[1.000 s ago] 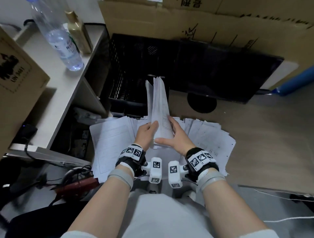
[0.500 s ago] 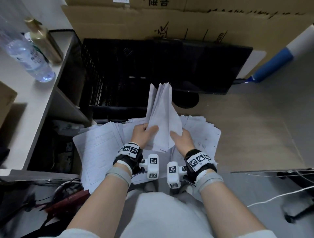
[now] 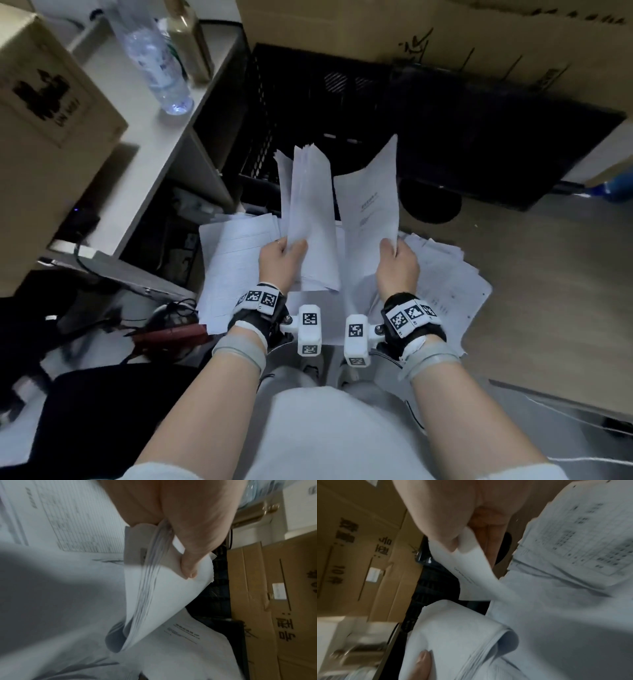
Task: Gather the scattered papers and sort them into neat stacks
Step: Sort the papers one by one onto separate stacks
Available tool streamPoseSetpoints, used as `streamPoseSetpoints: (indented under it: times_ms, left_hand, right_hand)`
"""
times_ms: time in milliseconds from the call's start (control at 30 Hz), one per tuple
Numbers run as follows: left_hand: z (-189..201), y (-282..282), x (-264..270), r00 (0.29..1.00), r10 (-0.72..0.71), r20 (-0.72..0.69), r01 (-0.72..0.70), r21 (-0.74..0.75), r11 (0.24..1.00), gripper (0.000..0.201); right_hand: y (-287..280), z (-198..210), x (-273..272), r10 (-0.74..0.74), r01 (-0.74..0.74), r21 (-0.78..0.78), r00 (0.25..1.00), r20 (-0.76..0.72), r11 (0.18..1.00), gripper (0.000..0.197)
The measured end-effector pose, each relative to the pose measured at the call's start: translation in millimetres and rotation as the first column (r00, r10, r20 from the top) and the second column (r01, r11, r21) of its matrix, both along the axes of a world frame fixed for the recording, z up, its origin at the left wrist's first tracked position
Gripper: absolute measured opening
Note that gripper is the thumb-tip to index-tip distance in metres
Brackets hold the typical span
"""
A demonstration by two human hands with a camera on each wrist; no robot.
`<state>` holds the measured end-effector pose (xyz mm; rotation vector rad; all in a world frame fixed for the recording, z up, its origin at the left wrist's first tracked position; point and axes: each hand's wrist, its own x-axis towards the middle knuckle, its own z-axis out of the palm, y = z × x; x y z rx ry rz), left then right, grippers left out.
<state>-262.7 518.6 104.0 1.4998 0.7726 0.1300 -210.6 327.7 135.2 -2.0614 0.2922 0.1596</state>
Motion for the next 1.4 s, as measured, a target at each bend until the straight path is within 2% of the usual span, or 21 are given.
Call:
streamPoseSetpoints:
  times_ms: [33,100,167,233,267,300,333,400,433,467,500,567,633,700,800,867,933,1067,1133,1233,1400]
  left_hand:
    - [7,1,-9,0.999,0.036,0.011,-0.036,0.009,0.999,0.040]
    - [17,2,-24,0.995,0.095,0.028,-0.095,0.001,0.995,0.023]
    - [24,7,-44,0.982,0.185,0.027,-0.186,0.029,0.982,0.024]
    - [31,13,-62,0.963,0.268,0.021,-0.269,0.071,0.960,0.024]
    - [28,19,-79,0.944,0.329,0.012,-0.329,0.109,0.938,0.022]
    - [27,22,-89,0.937,0.349,-0.003,-0.345,0.141,0.928,0.024]
    - [25,23,-101,0.929,0.371,-0.013,-0.364,0.161,0.917,0.026]
    - [23,19,-122,0.920,0.391,0.002,-0.389,0.104,0.915,0.015]
    - [23,17,-130,0.913,0.408,0.016,-0.408,0.085,0.909,0.015]
    - [20,18,-136,0.901,0.433,0.015,-0.433,0.075,0.898,0.022]
    - [21,18,-141,0.897,0.443,0.006,-0.442,0.076,0.894,0.020]
    - [21,24,-152,0.879,0.477,-0.004,-0.476,0.047,0.878,0.019]
    - [20,31,-158,0.868,0.496,-0.015,-0.496,0.021,0.868,0.018]
    - [18,41,-164,0.876,0.480,-0.045,-0.477,0.050,0.877,0.013]
    - [15,61,-172,0.884,0.458,-0.090,-0.446,0.125,0.886,0.019]
    - [6,77,-176,0.885,0.437,-0.162,-0.384,0.277,0.881,0.032]
    - [-3,89,-178,0.876,0.433,-0.211,-0.352,0.334,0.874,0.026]
    - [-15,109,-177,0.893,0.374,-0.250,-0.285,0.329,0.900,0.026]
    - [-14,115,-176,0.900,0.350,-0.260,-0.266,0.308,0.913,0.033]
    - [-17,125,-180,0.904,0.342,-0.256,-0.254,0.323,0.912,0.050]
    - [-12,122,-189,0.905,0.351,-0.241,-0.261,0.337,0.904,0.028]
  right_hand:
    - [10,8,-1,0.123,-0.123,0.059,0.992,-0.006,0.991,0.022]
    - [30,17,-8,0.406,-0.396,0.165,0.913,-0.032,0.903,0.019]
    - [52,19,-21,0.654,-0.607,0.326,0.755,-0.049,0.725,0.043]
    - [66,22,-31,0.753,-0.642,0.479,0.655,-0.064,0.599,0.059]
    - [74,21,-38,0.782,-0.633,0.537,0.617,-0.084,0.558,0.057]
    - [76,21,-41,0.777,-0.609,0.565,0.623,-0.093,0.557,0.050]
    - [79,17,-44,0.756,-0.595,0.555,0.647,-0.098,0.581,0.039]
    - [86,10,-53,0.714,-0.599,0.493,0.697,-0.067,0.631,0.019]
    - [89,4,-57,0.698,-0.603,0.449,0.713,-0.067,0.660,0.020]
    - [91,-2,-61,0.680,-0.595,0.406,0.727,-0.097,0.694,0.036]
    - [93,-9,-63,0.663,-0.578,0.370,0.732,-0.159,0.727,0.062]
    - [99,-16,-67,0.621,-0.526,0.331,0.690,-0.371,0.783,0.112]
    - [102,-23,-70,0.620,-0.495,0.374,0.600,-0.505,0.784,0.133]
    - [107,-28,-76,0.618,-0.475,0.396,0.586,-0.524,0.786,0.118]
    - [119,-41,-79,0.471,-0.359,0.308,0.718,-0.512,0.881,0.062]
    - [125,-56,-76,0.355,-0.308,0.176,0.799,-0.486,0.935,0.041]
    - [132,-67,-76,0.313,-0.298,0.105,0.842,-0.439,0.949,0.025]
    - [142,-81,-77,0.254,-0.284,0.008,0.845,-0.470,0.959,0.022]
    - [145,-80,-74,0.202,-0.240,-0.025,0.863,-0.463,0.970,0.016]
    - [147,-81,-70,0.127,-0.191,-0.100,0.884,-0.449,0.976,0.024]
    - [147,-78,-74,0.038,-0.120,-0.149,0.885,-0.465,0.982,0.034]
